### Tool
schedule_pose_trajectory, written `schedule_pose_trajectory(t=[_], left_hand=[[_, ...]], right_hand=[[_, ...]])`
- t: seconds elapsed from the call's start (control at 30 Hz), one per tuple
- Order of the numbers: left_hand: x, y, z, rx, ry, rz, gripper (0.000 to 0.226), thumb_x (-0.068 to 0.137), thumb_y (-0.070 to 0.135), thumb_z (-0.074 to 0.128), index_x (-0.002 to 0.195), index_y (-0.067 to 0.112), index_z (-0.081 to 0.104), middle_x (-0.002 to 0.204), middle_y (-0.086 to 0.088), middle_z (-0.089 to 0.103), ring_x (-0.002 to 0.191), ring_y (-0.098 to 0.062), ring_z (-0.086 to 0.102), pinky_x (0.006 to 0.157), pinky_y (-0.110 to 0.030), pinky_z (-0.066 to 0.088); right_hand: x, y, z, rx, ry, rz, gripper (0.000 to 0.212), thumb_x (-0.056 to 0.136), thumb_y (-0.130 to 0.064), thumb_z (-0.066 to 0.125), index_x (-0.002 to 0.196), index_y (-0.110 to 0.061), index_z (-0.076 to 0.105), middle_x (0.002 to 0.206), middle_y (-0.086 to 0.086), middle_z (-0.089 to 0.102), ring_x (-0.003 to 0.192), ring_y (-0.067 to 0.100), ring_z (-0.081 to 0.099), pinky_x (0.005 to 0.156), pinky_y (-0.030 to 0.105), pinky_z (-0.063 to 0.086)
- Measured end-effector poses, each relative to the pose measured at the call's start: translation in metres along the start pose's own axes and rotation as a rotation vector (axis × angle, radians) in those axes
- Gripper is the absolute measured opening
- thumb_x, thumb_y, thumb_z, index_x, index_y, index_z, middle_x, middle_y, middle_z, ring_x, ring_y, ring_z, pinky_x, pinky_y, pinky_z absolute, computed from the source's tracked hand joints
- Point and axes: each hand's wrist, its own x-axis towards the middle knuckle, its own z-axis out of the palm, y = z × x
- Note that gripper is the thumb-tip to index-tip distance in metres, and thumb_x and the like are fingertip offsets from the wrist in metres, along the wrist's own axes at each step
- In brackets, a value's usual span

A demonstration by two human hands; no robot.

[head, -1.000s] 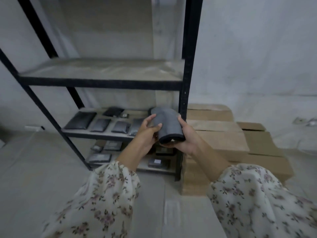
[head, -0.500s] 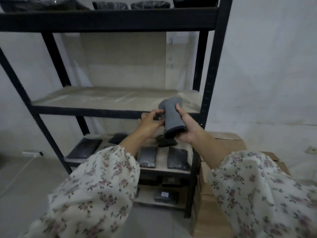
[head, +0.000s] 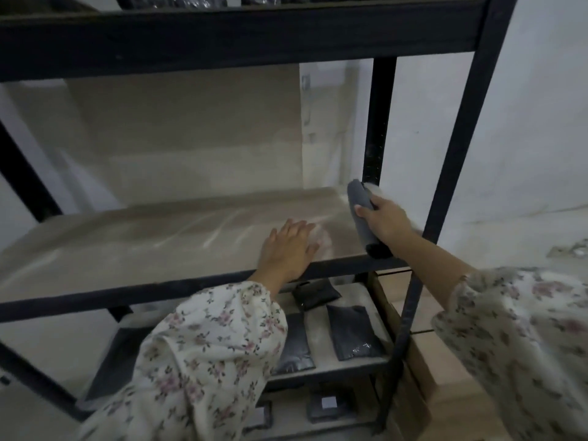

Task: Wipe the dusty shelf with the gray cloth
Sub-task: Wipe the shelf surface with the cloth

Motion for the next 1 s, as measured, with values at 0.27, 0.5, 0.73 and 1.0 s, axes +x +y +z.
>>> schedule_pose_trajectory(t=[0.27, 0.5, 0.73, 1.0], left_hand=[[0.02, -0.008, 0.019, 0.044, -0.144, 0.092, 0.085, 0.078, 0.079, 0.028, 0.149, 0.036, 0.009, 0.16, 0.009, 0.0, 0.146, -0.013, -0.002, 0.118, -0.048, 0.002], [0.02, -0.008, 0.023, 0.067, -0.154, 0.088, 0.1, 0.068, 0.083, 0.043, 0.149, 0.038, 0.004, 0.159, 0.011, -0.003, 0.146, -0.013, -0.004, 0.118, -0.048, 0.0], [0.021, -0.008, 0.022, 0.082, -0.128, 0.1, 0.1, 0.069, 0.08, 0.047, 0.148, 0.038, 0.004, 0.159, 0.011, -0.003, 0.146, -0.012, -0.004, 0.116, -0.046, -0.001], [0.016, -0.023, 0.015, 0.111, -0.131, 0.155, 0.104, 0.07, 0.076, 0.053, 0.15, 0.032, 0.003, 0.16, 0.007, -0.001, 0.146, -0.013, 0.001, 0.118, -0.037, 0.001]], right_hand=[[0.047, 0.031, -0.007, -0.78, 0.052, 0.048, 0.042, 0.094, -0.015, 0.04, 0.135, -0.017, 0.037, 0.136, 0.023, 0.027, 0.119, 0.043, 0.033, 0.085, 0.048, 0.043], [0.042, 0.036, 0.014, -0.681, -0.024, 0.093, 0.042, 0.093, -0.016, 0.038, 0.135, -0.022, 0.039, 0.135, 0.018, 0.033, 0.122, 0.039, 0.034, 0.09, 0.051, 0.042], [0.071, 0.039, -0.004, -0.325, 0.073, -0.025, 0.039, 0.093, -0.031, 0.047, 0.124, -0.009, 0.048, 0.116, 0.013, 0.047, 0.093, 0.03, 0.052, 0.075, 0.034, 0.041], [0.057, 0.062, 0.007, -0.649, -0.026, -0.115, 0.04, 0.094, -0.021, 0.036, 0.132, -0.012, 0.043, 0.129, 0.017, 0.039, 0.117, 0.037, 0.038, 0.09, 0.048, 0.041]])
